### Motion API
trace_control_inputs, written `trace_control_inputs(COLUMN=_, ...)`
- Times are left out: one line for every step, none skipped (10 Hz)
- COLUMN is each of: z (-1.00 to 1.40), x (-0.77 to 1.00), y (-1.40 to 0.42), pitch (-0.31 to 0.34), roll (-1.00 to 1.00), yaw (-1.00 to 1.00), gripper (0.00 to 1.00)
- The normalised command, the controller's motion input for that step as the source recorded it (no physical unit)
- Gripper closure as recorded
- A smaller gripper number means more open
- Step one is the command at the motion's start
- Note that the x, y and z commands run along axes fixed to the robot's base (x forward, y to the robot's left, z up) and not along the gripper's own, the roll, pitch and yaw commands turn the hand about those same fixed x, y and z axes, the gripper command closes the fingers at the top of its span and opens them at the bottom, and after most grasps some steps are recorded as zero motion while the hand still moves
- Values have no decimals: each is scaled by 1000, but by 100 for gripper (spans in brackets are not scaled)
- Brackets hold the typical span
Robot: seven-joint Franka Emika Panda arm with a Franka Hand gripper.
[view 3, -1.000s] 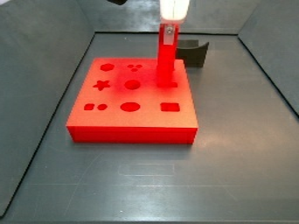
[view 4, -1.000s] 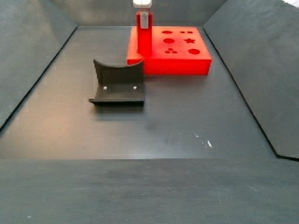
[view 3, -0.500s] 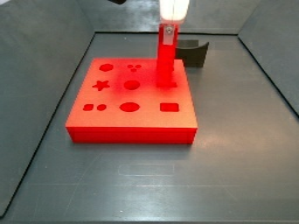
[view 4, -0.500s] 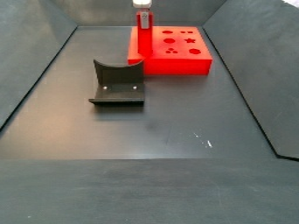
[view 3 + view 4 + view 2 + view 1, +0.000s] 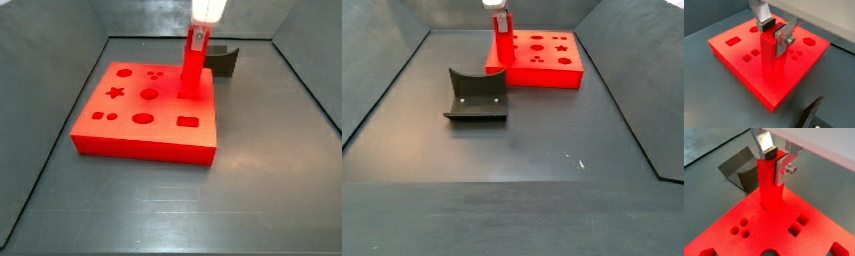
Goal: Insert the arch object.
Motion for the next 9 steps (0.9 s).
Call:
trace_control_inputs(z=-449, x=-194, y=6, pitch=-179, roll=-166, yaw=-69, gripper=100)
trace_control_inputs(z=-440, x=-106, y=63, pitch=-266, roll=-247, yaw=-180, gripper=100)
trace_control_inputs(z=-343, x=-111, y=57, pitch=-334, roll=-254, yaw=-243, gripper=100)
trace_control_inputs(z=-303, x=-97, y=66, pitch=-370, roll=-227, yaw=-323, gripper=100)
trace_control_inputs(z=-377, x=-149, y=109, pitch=-341, roll=-190, yaw=-331, gripper=100)
trace_control_inputs(z=-563, x=-214, y=71, pitch=-283, roll=-134, yaw=-289, gripper=100)
trace_control_inputs(z=-503, x=-20, y=0, pitch=-103, roll=-23, yaw=-180, gripper=100)
trace_control_inputs(z=-434, x=40, y=0, pitch=0, roll=20, yaw=0, gripper=100)
trace_control_inputs(z=-446, x=106, y=-83, pitch=39, roll=121, yaw=0, gripper=100)
